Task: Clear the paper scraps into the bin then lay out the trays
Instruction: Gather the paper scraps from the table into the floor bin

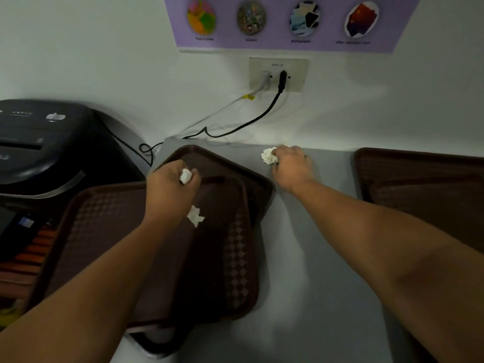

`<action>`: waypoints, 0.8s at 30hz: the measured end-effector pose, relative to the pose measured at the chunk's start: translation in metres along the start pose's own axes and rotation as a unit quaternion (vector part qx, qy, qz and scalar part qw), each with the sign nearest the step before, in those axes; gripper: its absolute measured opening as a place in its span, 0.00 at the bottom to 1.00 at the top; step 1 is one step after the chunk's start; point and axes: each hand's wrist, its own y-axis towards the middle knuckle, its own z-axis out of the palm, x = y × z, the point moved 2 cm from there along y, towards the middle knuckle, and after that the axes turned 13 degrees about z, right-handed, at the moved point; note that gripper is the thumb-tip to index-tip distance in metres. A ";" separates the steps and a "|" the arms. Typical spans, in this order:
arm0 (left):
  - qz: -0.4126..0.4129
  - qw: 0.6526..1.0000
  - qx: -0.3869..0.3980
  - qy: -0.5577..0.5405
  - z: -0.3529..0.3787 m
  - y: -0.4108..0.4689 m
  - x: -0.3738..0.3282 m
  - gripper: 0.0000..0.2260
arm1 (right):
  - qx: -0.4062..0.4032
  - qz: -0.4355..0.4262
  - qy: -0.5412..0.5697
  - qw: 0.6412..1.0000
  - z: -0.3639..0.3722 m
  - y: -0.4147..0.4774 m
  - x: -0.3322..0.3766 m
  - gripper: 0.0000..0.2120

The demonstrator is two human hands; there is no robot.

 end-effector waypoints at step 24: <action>-0.075 0.994 -0.022 -0.076 0.014 -0.022 -0.032 0.16 | 0.026 0.053 0.172 0.983 -0.022 -0.051 -0.011 0.15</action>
